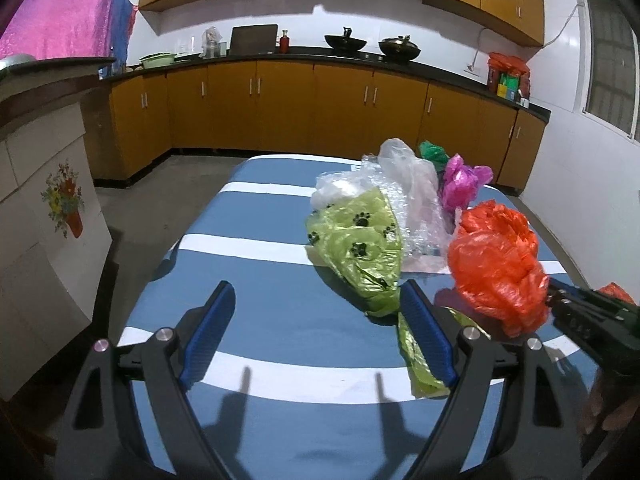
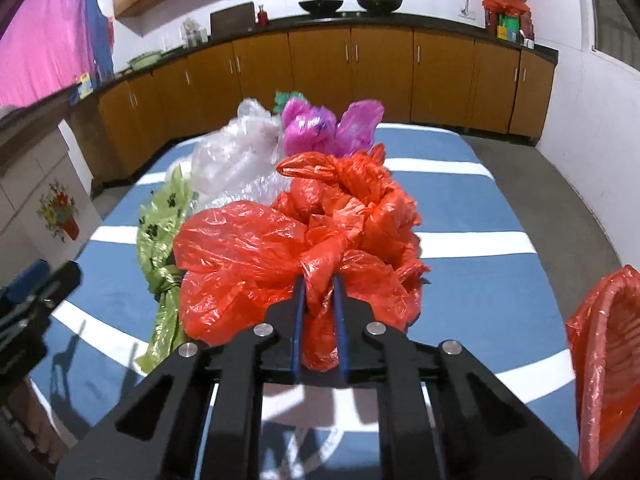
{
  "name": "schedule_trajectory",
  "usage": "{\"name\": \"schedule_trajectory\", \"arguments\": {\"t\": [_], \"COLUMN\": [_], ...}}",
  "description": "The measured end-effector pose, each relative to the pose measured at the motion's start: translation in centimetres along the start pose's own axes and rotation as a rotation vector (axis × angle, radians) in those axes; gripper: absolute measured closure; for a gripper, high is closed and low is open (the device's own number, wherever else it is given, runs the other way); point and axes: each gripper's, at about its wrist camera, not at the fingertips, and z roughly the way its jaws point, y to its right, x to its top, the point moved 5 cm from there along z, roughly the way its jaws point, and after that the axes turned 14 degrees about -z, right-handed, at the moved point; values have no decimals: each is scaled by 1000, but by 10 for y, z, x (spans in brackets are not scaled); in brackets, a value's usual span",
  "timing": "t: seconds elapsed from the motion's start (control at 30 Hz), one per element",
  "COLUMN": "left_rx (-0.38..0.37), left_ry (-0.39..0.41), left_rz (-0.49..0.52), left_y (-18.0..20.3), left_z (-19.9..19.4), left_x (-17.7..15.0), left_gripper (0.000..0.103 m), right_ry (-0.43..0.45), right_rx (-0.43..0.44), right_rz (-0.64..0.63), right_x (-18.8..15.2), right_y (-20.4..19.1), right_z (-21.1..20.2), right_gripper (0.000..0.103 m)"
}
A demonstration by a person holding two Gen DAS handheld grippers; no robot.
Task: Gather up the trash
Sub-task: 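Move both open tools back to the bag pile on the table, then grasp the green paw-print bag with the left tool while the right tool grasps a red bag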
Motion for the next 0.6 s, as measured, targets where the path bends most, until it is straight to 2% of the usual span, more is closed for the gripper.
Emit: {"name": "schedule_trajectory", "arguments": {"t": [0.23, 0.37, 0.53, 0.6], "left_rx": [-31, -36, -8, 14], "left_ry": [-28, -62, -113, -144], "left_rz": [19, 25, 48, 56], "left_y": [17, 29, 46, 50], "left_z": [4, 17, 47, 62], "left_x": [-3, -5, -7, -9], "left_gripper": [20, 20, 21, 26], "right_ry": [65, 84, 77, 72], "right_rx": [-23, -72, -125, -135], "right_rz": [20, 9, 43, 60], "right_x": [-2, -8, -17, -20], "right_y": [13, 24, 46, 52], "right_z": [-35, -50, -58, -58], "right_gripper": [89, 89, 89, 89]}}
